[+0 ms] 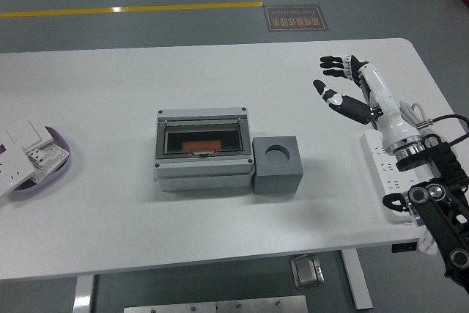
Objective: Pick up the cylinder from the cube,place it in the box,flap close box
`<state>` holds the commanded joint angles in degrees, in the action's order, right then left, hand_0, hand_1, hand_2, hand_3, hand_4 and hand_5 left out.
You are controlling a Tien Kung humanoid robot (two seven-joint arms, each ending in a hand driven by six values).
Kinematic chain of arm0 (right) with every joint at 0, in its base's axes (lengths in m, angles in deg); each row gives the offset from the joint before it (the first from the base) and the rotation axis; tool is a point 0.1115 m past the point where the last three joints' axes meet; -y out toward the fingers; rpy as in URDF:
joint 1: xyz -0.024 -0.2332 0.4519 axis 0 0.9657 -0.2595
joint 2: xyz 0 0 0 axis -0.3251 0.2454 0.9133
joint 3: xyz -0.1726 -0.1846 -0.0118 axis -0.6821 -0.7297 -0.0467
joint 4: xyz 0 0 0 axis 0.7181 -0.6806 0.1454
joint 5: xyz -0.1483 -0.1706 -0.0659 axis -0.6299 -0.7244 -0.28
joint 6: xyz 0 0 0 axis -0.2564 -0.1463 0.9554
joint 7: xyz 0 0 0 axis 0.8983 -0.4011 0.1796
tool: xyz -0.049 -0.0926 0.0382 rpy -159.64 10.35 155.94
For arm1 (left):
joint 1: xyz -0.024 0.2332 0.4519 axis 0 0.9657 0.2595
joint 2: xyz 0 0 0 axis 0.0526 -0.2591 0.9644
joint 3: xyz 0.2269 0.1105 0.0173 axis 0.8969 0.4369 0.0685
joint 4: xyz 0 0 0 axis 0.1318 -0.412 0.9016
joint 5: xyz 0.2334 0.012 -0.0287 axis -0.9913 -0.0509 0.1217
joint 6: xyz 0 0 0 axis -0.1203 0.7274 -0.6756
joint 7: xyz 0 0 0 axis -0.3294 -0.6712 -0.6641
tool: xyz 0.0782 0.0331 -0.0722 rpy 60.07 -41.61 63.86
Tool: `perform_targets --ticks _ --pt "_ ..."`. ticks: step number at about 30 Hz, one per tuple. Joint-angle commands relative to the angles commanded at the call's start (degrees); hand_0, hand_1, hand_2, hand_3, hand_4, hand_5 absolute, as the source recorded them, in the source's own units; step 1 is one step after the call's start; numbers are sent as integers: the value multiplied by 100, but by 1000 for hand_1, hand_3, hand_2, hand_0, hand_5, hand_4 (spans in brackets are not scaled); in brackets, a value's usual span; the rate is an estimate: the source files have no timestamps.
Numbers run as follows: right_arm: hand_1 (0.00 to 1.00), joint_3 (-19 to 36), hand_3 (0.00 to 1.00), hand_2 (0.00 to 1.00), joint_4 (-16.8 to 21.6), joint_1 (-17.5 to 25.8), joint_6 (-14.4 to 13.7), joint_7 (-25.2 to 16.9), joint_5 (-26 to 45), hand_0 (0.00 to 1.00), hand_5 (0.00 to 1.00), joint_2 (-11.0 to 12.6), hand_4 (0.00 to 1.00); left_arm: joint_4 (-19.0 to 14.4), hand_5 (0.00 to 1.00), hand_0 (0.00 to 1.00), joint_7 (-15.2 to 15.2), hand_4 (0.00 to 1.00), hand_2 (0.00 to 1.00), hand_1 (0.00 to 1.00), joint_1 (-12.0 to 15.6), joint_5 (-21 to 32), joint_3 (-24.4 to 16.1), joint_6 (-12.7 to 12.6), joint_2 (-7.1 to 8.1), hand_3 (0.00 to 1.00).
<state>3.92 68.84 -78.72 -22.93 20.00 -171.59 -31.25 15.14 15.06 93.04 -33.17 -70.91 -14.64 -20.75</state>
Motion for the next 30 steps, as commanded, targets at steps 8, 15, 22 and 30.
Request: perform_targets --ticks 8,15,22,30 --pt "691 320 669 683 -55 194 29 -161 658 751 124 -197 777 0 234 630 -21 709 600 632 -30 -56 -16 10 79 644" --pt "683 508 650 672 -84 364 -91 -349 896 742 128 -308 784 0 233 630 -36 709 600 632 -68 -130 -41 24 176 644" --pt "670 700 648 663 -3 462 -101 -453 954 748 159 -344 771 0 233 630 -40 709 600 632 -39 -174 -45 36 190 644" --pt "669 783 653 661 31 558 -37 -440 936 744 140 -345 776 0 233 630 -28 709 600 632 -35 -146 8 40 162 644"
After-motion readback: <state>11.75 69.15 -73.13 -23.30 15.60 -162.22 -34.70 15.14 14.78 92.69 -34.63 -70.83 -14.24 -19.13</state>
